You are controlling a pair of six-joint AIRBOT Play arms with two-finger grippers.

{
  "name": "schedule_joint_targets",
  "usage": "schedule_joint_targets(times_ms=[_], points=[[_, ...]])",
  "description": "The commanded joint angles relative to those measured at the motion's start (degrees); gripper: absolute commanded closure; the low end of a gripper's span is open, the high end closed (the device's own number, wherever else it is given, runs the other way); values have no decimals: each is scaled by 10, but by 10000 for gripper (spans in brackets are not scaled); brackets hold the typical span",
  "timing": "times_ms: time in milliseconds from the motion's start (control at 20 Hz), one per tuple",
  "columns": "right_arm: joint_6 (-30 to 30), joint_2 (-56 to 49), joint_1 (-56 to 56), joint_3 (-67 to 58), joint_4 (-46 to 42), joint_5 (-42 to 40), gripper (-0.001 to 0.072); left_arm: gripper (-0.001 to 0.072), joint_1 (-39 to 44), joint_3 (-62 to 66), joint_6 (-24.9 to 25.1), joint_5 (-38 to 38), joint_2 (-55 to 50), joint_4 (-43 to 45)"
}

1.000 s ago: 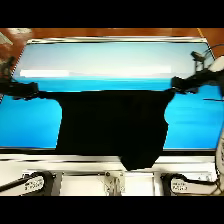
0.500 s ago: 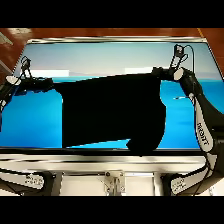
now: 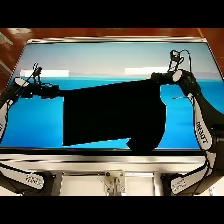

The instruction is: Fold the shirts.

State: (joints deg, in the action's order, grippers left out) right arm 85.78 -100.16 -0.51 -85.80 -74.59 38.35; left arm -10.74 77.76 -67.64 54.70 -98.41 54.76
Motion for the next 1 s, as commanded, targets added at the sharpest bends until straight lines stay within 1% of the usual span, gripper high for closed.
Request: schedule_joint_targets(times_ms=[0,100,150,300,350,400,450,500,550,650,750,800,850,900,950], points=[[1,5,-17,0,-46,177,644,665,11,6,-77,138,-2,113],[12,-7,-19,0,-98,246,644,665,22,5,-116,185,-5,187],[20,-13,-19,0,-113,261,644,665,25,5,-122,194,-5,195],[31,-36,-17,0,-85,277,643,664,32,5,-145,193,-12,191],[31,-43,-18,0,-64,276,640,636,36,5,-146,194,-17,186],[31,-45,-18,0,-50,273,592,538,39,6,-146,194,-19,180],[31,-42,-18,-1,-50,265,403,353,40,6,-146,196,-17,177],[30,-32,-19,-1,-50,265,207,203,39,10,-149,205,-13,177],[22,-14,-23,-1,-56,274,182,194,35,17,-152,222,-7,177],[3,41,-35,-1,-109,305,181,188,19,33,-151,269,19,177],[-1,102,-56,-1,-197,370,182,185,-3,27,-149,310,66,177],[-11,125,-73,-1,-221,404,182,173,-13,10,-141,329,94,177],[-29,144,-98,1,-218,442,182,102,-21,-20,-139,338,122,177],[-45,156,-126,6,-196,472,182,34,-26,-70,-139,335,155,176],[-53,169,-160,22,-159,492,181,34,-28,-132,-139,324,187,174]])
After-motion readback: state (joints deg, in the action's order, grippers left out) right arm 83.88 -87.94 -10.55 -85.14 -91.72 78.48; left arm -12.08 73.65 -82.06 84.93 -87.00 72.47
